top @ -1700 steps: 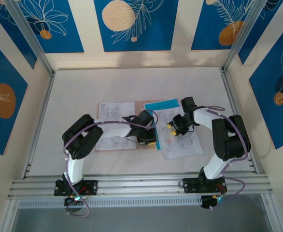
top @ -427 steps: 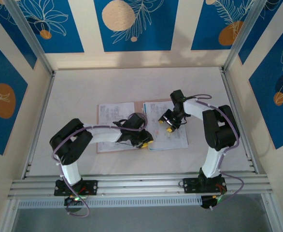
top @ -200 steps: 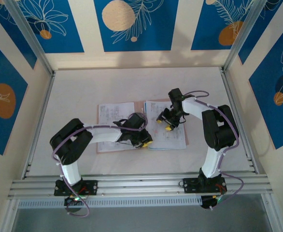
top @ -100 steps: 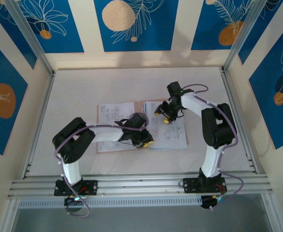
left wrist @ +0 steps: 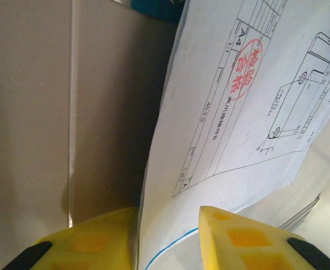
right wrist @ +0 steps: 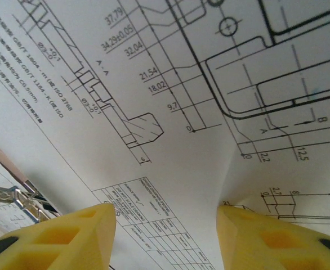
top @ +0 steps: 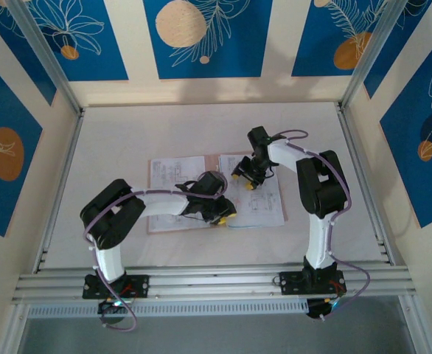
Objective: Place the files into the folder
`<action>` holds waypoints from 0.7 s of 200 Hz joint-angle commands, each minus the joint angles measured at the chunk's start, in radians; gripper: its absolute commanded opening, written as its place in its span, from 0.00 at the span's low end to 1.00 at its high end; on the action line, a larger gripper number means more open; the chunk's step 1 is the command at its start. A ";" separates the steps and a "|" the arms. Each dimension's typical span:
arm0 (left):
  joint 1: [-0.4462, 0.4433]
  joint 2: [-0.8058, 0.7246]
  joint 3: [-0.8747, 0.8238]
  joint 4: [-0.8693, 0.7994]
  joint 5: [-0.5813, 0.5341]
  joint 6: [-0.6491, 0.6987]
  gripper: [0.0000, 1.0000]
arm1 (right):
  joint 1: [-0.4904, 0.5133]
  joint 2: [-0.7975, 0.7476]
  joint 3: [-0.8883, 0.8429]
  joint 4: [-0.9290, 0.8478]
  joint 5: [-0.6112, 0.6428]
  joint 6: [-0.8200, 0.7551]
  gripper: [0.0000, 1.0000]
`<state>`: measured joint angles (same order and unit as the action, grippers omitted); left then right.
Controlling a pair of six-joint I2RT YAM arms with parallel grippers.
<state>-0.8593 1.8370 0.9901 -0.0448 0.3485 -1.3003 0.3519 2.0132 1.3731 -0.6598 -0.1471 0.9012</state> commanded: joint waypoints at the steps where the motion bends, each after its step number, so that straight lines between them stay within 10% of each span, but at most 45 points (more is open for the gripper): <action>1: 0.005 -0.007 0.011 -0.036 0.004 0.011 0.33 | 0.009 0.024 0.000 -0.036 -0.011 -0.027 0.52; 140: 0.003 -0.001 0.028 -0.035 0.005 0.009 0.24 | 0.007 -0.033 0.029 -0.053 -0.022 -0.077 0.56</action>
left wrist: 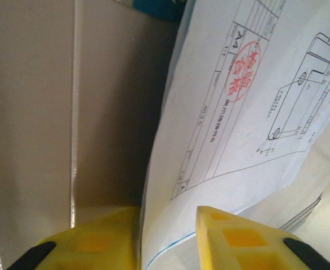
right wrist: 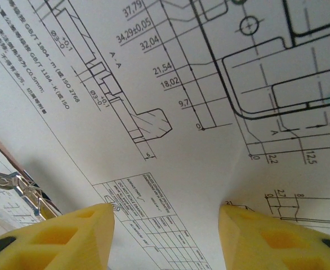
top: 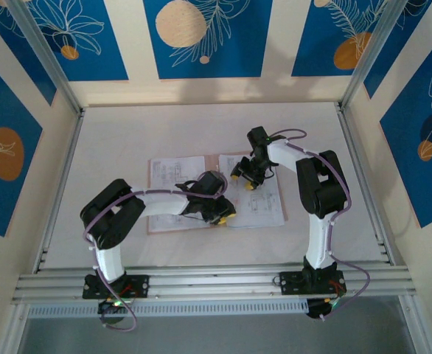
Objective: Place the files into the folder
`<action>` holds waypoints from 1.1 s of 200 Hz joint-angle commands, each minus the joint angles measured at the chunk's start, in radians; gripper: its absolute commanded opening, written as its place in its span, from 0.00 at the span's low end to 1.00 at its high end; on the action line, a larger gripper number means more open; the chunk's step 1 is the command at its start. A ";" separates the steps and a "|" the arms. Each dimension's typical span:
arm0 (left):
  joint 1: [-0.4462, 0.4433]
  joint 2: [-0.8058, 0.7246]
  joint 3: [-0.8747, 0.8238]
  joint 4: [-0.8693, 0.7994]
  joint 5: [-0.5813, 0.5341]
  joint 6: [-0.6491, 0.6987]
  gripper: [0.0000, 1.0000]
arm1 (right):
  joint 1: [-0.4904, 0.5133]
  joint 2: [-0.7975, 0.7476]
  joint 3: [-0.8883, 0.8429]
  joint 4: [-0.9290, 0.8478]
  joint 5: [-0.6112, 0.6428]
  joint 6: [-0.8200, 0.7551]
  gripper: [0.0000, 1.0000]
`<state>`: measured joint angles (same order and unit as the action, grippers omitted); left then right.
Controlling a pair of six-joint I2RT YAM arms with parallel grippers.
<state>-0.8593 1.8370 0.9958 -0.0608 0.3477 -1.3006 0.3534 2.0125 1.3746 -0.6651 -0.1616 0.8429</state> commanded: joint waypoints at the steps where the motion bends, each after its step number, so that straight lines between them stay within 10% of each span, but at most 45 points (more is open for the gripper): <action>1: 0.003 -0.001 0.022 -0.019 0.006 0.009 0.23 | 0.005 -0.033 0.029 -0.048 -0.007 -0.019 0.56; 112: 0.003 0.024 -0.002 0.083 -0.004 -0.080 0.01 | -0.053 -0.220 0.034 -0.091 -0.013 0.003 0.59; 220: 0.003 0.033 -0.005 0.099 -0.029 -0.100 0.00 | -0.084 -0.310 -0.102 -0.068 -0.024 -0.002 0.60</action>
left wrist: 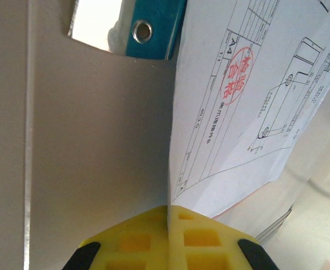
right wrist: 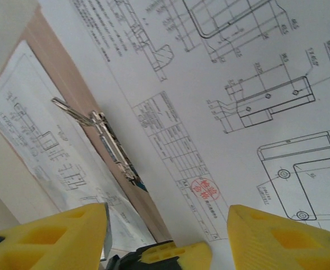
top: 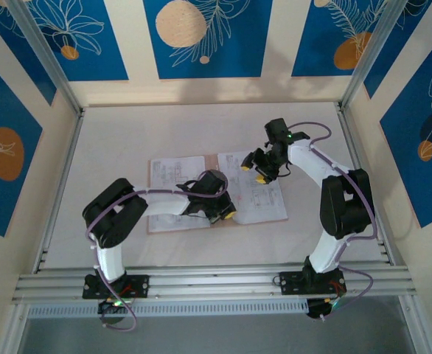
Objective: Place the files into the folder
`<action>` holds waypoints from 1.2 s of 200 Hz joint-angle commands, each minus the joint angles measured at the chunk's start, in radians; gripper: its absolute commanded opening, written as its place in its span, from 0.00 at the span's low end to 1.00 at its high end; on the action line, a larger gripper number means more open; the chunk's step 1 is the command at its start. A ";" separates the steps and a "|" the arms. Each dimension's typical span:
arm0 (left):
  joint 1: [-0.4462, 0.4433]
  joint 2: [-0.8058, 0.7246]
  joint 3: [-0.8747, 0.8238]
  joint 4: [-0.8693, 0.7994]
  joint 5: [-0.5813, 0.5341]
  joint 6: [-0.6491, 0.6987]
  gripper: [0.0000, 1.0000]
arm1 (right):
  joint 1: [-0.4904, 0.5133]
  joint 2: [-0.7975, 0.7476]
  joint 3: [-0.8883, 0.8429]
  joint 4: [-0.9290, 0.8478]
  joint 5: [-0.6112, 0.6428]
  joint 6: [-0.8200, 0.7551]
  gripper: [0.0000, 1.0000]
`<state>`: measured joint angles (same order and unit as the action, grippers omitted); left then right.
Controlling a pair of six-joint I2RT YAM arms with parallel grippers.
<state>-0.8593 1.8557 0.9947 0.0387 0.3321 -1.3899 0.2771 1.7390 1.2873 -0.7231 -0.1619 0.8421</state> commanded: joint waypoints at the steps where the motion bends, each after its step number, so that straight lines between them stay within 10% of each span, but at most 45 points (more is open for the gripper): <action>1: 0.003 0.014 -0.005 -0.001 -0.014 -0.010 0.00 | -0.008 -0.036 -0.015 -0.010 -0.024 -0.001 0.60; 156: -0.009 -0.119 -0.028 -0.126 -0.054 -0.006 0.50 | -0.018 -0.021 0.008 -0.008 -0.028 -0.003 0.61; 240: 0.030 -0.300 -0.098 -0.302 -0.120 0.066 0.37 | 0.079 0.082 0.119 0.008 -0.010 0.034 0.49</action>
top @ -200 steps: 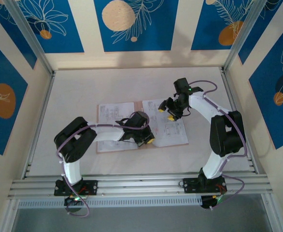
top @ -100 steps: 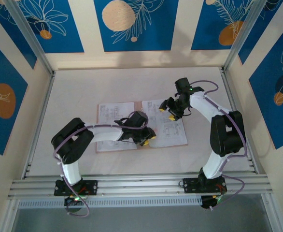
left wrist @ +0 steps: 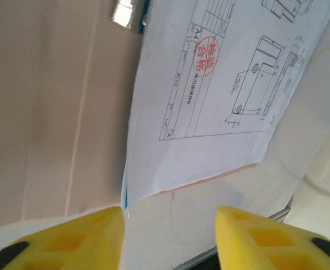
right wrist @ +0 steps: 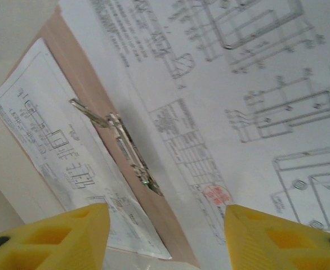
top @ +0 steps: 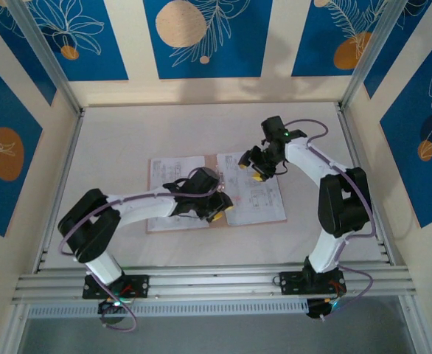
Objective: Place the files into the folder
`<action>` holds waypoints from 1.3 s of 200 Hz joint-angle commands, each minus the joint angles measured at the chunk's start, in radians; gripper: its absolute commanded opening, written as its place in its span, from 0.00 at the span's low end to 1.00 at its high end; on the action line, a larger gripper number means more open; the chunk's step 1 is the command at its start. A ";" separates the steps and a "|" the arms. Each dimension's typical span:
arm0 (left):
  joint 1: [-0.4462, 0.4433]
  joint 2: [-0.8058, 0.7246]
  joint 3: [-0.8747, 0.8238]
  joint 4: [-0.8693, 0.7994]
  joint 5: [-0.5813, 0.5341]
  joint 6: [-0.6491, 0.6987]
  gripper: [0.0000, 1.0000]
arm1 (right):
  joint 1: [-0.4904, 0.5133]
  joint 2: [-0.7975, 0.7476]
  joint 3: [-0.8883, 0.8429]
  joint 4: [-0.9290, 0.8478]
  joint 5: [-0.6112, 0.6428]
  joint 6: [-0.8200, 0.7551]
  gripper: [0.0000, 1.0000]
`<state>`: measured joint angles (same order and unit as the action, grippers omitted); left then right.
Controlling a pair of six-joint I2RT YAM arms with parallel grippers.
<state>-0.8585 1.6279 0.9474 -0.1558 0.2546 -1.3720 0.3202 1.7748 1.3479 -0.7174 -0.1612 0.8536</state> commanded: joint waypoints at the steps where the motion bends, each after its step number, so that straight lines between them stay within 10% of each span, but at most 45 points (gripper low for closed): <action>1: 0.032 -0.075 -0.053 -0.110 -0.043 0.050 0.36 | 0.038 0.049 0.061 0.003 -0.011 0.023 0.48; 72: 0.241 -0.160 -0.179 -0.207 -0.009 0.241 0.09 | 0.103 0.261 0.284 -0.012 0.008 0.027 0.10; 260: 0.321 -0.088 -0.289 -0.132 0.026 0.320 0.01 | 0.116 0.560 0.615 -0.104 -0.048 0.003 0.10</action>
<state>-0.5442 1.5311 0.6975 -0.2588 0.2905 -1.0630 0.4301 2.3089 1.9144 -0.7681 -0.1616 0.8837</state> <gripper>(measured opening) 0.049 0.101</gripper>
